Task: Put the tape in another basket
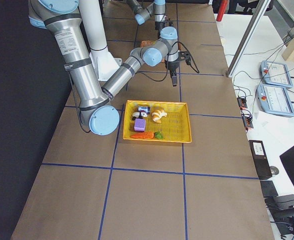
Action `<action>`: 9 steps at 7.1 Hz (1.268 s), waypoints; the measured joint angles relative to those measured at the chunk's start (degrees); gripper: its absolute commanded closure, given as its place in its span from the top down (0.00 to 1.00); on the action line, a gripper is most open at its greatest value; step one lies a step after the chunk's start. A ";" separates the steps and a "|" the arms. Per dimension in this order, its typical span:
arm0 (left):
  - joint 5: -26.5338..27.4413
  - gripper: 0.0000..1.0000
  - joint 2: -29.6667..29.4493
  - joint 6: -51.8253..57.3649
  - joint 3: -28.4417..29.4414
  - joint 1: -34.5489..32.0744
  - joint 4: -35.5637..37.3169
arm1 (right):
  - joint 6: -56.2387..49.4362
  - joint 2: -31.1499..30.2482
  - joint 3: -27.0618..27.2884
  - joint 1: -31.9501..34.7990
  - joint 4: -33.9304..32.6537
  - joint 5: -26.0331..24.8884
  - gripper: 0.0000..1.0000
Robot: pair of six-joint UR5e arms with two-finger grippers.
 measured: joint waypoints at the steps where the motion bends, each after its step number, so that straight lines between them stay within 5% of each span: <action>1: 1.26 0.08 -0.87 3.49 0.95 0.47 3.32 | -4.54 -0.12 -0.06 3.14 -2.63 2.96 1.00; 2: 2.15 0.63 -2.01 6.04 1.24 1.01 6.78 | -7.42 -0.13 -0.15 5.12 -4.40 4.77 1.00; 3: 2.53 1.00 -2.74 7.15 1.27 1.44 8.83 | -8.65 -0.17 -0.26 6.11 -5.23 5.53 1.00; 7: 4.34 1.00 -1.53 10.03 -0.43 0.72 12.03 | -10.05 -0.41 -0.77 7.79 -5.75 7.11 1.00; 9: 1.91 1.00 -0.44 18.41 -5.68 -2.47 20.59 | -13.65 -1.51 -1.72 9.46 -5.70 8.04 1.00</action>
